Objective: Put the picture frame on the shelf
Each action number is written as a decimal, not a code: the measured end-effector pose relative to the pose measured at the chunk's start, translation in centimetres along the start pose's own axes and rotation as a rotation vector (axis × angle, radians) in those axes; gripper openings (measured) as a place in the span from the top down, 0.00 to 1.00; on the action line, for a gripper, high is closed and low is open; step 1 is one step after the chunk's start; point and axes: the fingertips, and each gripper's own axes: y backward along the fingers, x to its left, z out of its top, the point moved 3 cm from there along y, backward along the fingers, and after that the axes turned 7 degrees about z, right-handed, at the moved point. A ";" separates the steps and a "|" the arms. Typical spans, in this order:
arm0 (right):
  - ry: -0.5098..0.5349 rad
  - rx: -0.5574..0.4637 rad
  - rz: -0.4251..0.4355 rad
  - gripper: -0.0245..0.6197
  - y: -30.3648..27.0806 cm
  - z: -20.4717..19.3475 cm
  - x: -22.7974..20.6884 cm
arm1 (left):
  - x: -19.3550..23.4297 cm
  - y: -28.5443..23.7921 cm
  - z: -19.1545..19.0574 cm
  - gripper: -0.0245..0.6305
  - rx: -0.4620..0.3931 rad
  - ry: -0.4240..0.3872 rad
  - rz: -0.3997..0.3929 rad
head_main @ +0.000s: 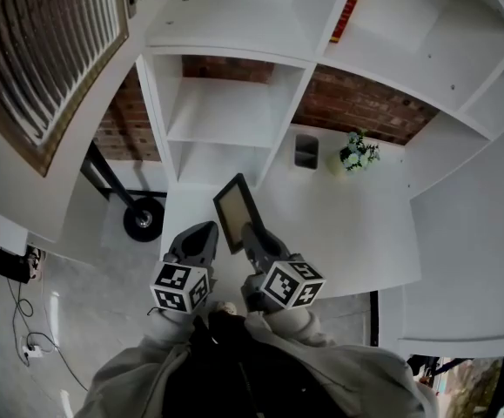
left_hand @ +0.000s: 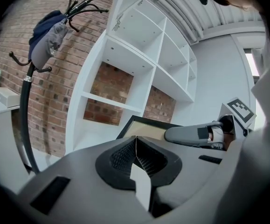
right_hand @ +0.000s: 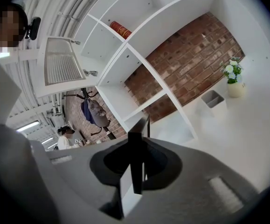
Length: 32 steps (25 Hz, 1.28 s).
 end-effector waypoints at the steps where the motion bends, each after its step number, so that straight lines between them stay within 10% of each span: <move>1: -0.003 -0.002 0.016 0.89 -0.2 0.2 0.3 | 0.1 0.1 0.2 0.95 -0.004 0.000 0.011; 32: -0.170 -0.315 0.192 0.89 -6.3 10.6 5.4 | 4.8 -0.4 13.2 0.95 -0.163 -0.077 0.049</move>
